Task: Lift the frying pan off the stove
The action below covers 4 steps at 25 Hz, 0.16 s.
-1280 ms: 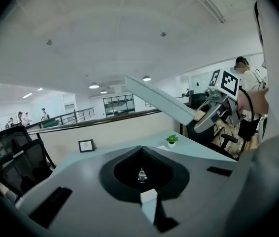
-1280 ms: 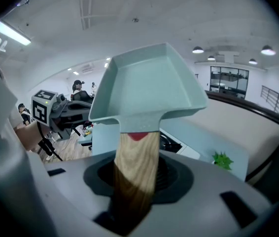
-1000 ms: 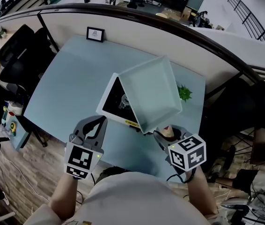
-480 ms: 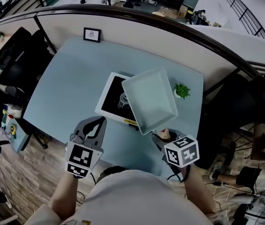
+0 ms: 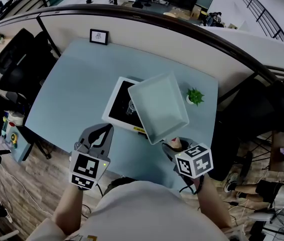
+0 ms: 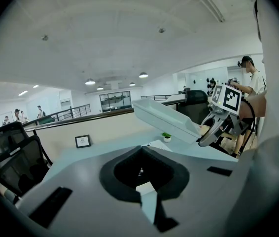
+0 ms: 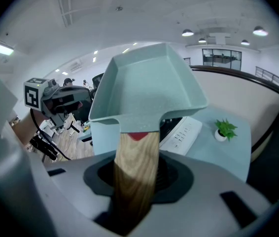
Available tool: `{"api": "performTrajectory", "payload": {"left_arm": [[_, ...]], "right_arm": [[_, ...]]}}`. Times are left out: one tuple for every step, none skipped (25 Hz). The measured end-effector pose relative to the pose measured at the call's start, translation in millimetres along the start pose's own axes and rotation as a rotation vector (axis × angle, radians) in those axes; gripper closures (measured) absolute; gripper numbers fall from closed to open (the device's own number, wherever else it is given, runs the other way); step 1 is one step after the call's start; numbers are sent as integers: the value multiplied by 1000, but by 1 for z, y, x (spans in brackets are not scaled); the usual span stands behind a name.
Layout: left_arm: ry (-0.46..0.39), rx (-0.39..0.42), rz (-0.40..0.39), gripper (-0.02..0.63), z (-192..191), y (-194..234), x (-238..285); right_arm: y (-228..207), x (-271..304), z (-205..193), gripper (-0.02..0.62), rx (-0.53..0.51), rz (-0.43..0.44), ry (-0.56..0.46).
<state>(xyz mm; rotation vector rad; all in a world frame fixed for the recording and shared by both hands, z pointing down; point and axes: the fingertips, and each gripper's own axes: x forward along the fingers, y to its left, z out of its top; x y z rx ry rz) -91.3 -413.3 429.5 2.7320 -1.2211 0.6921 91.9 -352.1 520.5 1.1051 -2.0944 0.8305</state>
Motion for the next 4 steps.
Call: {"api": "performTrajectory", "payload": {"left_arm": [[0, 1, 0, 606, 0, 0, 0], [-1, 2, 0, 606, 1, -1, 0], [-1, 3, 1, 606, 1, -1, 0], [-1, 3, 1, 606, 1, -1, 0]], "right_arm": [[0, 0, 0, 451, -1, -1, 0], [0, -1, -1, 451, -1, -1, 0], [-1, -1, -1, 451, -1, -1, 0], [-1, -1, -1, 451, -1, -1, 0]]}}
